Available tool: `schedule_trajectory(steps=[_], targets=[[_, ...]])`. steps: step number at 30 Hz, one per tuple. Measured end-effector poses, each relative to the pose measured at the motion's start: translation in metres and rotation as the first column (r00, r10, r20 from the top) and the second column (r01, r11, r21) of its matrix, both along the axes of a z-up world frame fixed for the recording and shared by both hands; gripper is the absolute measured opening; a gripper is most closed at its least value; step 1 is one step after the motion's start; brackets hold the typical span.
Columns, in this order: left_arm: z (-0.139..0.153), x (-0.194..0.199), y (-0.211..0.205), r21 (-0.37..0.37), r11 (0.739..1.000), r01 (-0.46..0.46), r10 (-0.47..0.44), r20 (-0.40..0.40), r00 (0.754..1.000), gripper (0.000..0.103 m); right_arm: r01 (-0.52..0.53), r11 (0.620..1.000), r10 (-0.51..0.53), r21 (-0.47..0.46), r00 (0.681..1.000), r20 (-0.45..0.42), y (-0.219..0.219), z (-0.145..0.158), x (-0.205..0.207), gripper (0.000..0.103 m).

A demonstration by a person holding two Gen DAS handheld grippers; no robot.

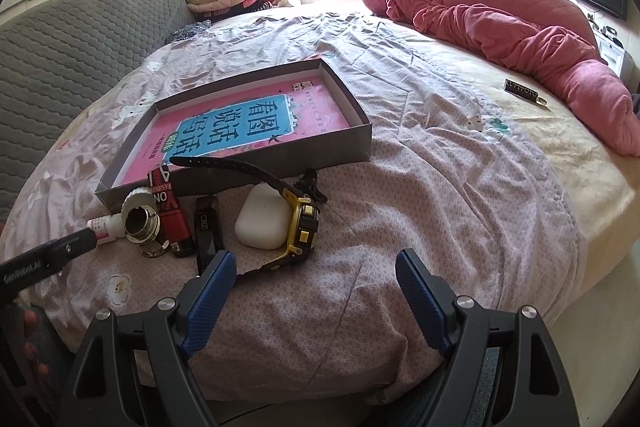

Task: Organize rigid objects
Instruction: 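Grasp the white pill bottle with the left tool while the right tool grasps the black-yellow watch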

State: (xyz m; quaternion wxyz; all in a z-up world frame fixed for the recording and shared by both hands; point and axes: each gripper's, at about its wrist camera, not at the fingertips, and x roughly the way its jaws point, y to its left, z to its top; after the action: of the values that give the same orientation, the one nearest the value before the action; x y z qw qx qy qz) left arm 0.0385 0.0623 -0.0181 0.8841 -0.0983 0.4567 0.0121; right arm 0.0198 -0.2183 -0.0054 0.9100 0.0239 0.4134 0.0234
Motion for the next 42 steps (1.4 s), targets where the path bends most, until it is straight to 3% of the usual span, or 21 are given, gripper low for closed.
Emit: schedule_trajectory(steps=[10,19,24,30,38,42], targets=[[-0.02,0.029,-0.005,-0.017,0.991,0.131,-0.132,-0.054,0.99,0.087,0.008,1.0,-0.008,0.007,1.0,-0.023,-0.002,-0.006,0.006,0.081],[-0.025,0.043,0.003,-0.045,0.983,0.18,-0.182,-0.05,0.982,0.086,0.021,1.0,-0.019,0.021,0.998,-0.062,-0.004,-0.019,0.025,0.081],[-0.024,0.045,0.006,-0.047,0.977,0.208,-0.21,-0.048,0.977,0.075,0.034,0.999,-0.032,0.029,0.997,-0.072,-0.007,-0.024,0.036,0.081],[-0.019,0.044,0.01,-0.059,0.974,0.219,-0.222,-0.033,0.975,0.064,0.042,0.998,-0.038,0.041,0.995,-0.091,-0.012,-0.028,0.048,0.067],[-0.01,0.037,0.007,-0.06,0.967,0.249,-0.251,-0.017,0.968,0.059,-0.019,1.0,0.021,0.02,0.997,-0.078,-0.003,-0.028,0.053,0.04],[-0.009,0.041,0.007,-0.054,0.953,0.297,-0.299,-0.02,0.954,0.054,-0.036,0.999,0.036,0.011,0.997,-0.064,0.0,-0.029,0.053,0.036]])
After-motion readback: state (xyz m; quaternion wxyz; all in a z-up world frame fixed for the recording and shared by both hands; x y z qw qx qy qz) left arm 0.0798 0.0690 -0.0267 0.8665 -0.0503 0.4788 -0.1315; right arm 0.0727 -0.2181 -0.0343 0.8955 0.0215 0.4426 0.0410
